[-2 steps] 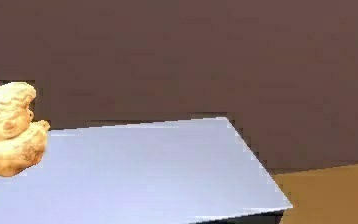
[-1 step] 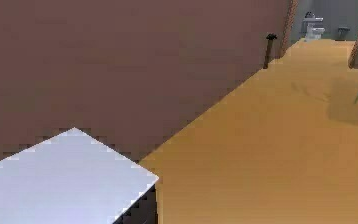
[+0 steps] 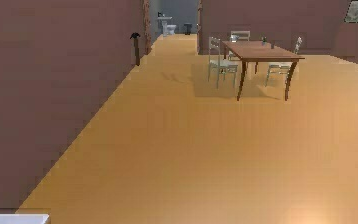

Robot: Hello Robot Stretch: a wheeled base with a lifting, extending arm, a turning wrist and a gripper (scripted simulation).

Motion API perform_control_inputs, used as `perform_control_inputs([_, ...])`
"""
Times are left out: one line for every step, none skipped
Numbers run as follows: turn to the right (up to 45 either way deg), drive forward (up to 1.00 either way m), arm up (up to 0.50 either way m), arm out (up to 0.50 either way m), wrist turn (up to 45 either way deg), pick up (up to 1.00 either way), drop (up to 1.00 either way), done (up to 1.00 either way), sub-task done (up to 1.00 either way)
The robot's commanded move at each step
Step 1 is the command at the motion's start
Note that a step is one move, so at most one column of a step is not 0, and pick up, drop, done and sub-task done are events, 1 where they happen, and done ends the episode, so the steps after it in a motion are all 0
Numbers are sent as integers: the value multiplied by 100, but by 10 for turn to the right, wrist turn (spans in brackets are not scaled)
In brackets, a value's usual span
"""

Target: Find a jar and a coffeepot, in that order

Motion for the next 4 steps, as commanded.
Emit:
perform_control_inputs([0, 100, 0, 0, 0, 0, 0, 0, 0])
perform_control_inputs([0, 100, 0, 0, 0, 0, 0, 0, 0])
perform_control_inputs([0, 100, 0, 0, 0, 0, 0, 0, 0])
perform_control_inputs([0, 100, 0, 0, 0, 0, 0, 0, 0])
